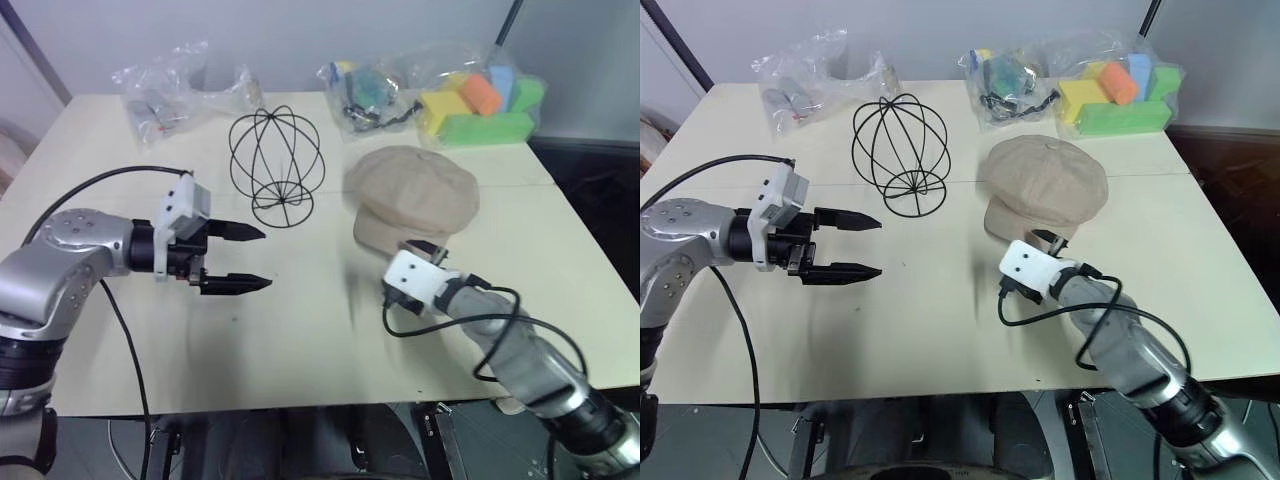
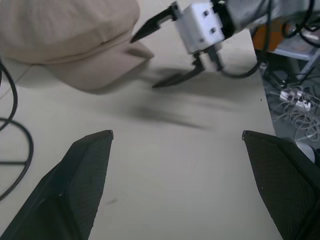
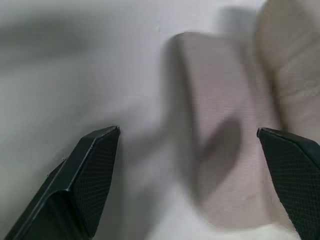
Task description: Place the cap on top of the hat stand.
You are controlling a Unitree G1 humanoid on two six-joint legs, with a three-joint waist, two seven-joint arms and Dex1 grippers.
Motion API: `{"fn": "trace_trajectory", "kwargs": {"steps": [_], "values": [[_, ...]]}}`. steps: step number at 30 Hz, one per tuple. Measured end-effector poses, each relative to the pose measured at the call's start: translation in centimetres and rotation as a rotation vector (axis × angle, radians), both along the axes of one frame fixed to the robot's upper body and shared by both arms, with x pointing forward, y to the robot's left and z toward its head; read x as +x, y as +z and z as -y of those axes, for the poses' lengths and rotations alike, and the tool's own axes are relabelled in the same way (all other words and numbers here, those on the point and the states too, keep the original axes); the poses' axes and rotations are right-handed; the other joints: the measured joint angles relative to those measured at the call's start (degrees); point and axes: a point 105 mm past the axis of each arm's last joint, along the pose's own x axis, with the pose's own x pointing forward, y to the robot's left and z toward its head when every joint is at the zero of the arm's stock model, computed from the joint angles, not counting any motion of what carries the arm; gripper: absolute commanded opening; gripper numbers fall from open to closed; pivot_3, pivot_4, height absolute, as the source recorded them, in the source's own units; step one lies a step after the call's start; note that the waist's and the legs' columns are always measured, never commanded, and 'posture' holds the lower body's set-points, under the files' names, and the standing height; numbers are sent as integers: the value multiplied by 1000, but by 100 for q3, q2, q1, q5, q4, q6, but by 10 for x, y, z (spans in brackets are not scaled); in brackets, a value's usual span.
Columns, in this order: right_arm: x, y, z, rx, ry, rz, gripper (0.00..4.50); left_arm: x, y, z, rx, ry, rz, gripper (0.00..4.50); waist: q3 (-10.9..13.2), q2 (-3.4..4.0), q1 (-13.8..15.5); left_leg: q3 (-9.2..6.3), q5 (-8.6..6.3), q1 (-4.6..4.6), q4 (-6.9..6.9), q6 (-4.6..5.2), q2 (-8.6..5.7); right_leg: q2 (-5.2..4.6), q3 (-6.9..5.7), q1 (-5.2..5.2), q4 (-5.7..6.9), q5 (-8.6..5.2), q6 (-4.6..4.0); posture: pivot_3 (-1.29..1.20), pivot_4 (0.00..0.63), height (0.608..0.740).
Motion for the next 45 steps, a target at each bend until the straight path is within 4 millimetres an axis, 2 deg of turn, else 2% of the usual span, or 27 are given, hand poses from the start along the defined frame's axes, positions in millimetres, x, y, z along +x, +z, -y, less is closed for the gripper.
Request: {"fn": "trace_trajectory", "kwargs": {"steps": [8, 10, 13, 14, 17, 18, 19, 24, 26, 29, 32, 35, 38, 41, 43, 45], "values": [[38, -3, 9, -212, -70, 204, 4500, 1, 0, 2, -11, 5, 6, 4331, -16, -27, 29, -7, 0, 10, 9, 0, -1, 0, -1, 18, 1, 1, -1, 0, 150, 740], [44, -4, 9, -224, -75, 221, 3987, 2, 0, 3, -14, 13, 10, 4500, -23, -39, 29, -9, 0, 12, 9, 0, -2, 0, -1, 22, 1, 1, -1, 0, 150, 740], [46, -13, 9, -229, -64, 202, 2817, 3, 1, 2, -20, 31, 17, 4500, -27, -44, 30, -10, 0, 12, 8, 0, -2, -1, -1, 22, 1, 1, 0, 0, 150, 740], [46, -15, 9, -228, -61, 195, 2132, 4, 2, 1, -21, 35, 19, 4500, -27, -44, 28, -10, 0, 12, 8, 0, -2, -1, -1, 22, 1, 1, 0, 0, 150, 740], [50, -17, 17, -235, -85, 192, 622, 5, 3, 0, -27, 51, 25, 4500, -27, -44, 29, -10, 0, 11, 8, 0, -3, -1, -1, 21, 2, 1, 0, 0, 150, 740], [52, -13, 19, -235, -90, 205, 251, 5, 4, 0, -30, 58, 29, 4500, -27, -44, 23, -10, 0, 11, 8, 0, -3, -1, -1, 21, 2, 1, 1, 0, 150, 740], [54, -9, 21, -233, -96, 217, 117, 5, 5, 0, -34, 59, 32, 4500, -27, -44, 17, -10, 0, 11, 7, 0, -2, -1, -1, 21, 2, 1, 1, 0, 150, 740], [60, 0, 27, -243, -94, 243, 117, 0, 11, 1, -82, 85, 42, 4500, -25, -42, 4, -10, 0, 11, 6, 0, -2, -1, 0, 19, 2, 1, 1, 0, 150, 740], [67, 18, 32, -274, -81, 297, 117, -2, 18, -2, -128, 116, 42, 4500, -20, -38, 2, -9, 0, 10, 6, 0, -2, -3, 0, 15, 3, 2, 1, 0, 150, 740], [80, 72, 34, -297, -61, 444, 117, -5, 33, -11, -202, 183, 60, 4500, -8, -22, -13, -8, 0, 5, 3, 0, -2, -3, 0, 5, 6, 7, 13, 0, 150, 740], [84, 138, 16, -263, 3, 630, 117, -9, 43, -21, -253, 255, 73, 4500, -3, -16, -77, -8, 0, 5, -10, 0, 4, 5, 0, -5, 8, 13, 23, 0, 150, 740], [77, 196, -25, -155, 129, 799, 117, -12, 61, -36, -332, 342, 100, 4500, -1, -18, -160, -19, 0, 6, -16, 0, 15, 18, -3, -6, 16, 14, 22, 0, 150, 740], [64, 219, -60, -39, 256, 862, 117, -15, 78, -49, -391, 412, 134, 4500, -2, -18, -162, -24, 0, 7, -19, 0, 19, 20, -6, -5, 17, 14, 22, 0, 150, 740], [56, 212, -90, 16, 378, 824, 117, -20, 84, -61, -403, 467, 149, 4500, -2, -19, -153, -23, 0, 7, -18, -1, 18, 15, -6, -2, 17, 14, 21, 0, 150, 740], [50, 193, -109, 24, 463, 764, 117, -21, 83, -67, -391, 503, 150, 4500, -2, -19, -130, -23, 1, 6, -17, -2, 16, 12, -8, 0, 17, 14, 20, 0, 150, 740], [41, 158, -122, 21, 549, 672, 117, -22, 80, -69, -363, 520, 144, 4500, -10, -32, -103, -26, 1, 8, -17, -2, 14, 8, -11, 6, 13, 13, 18, 0, 150, 740]]}}
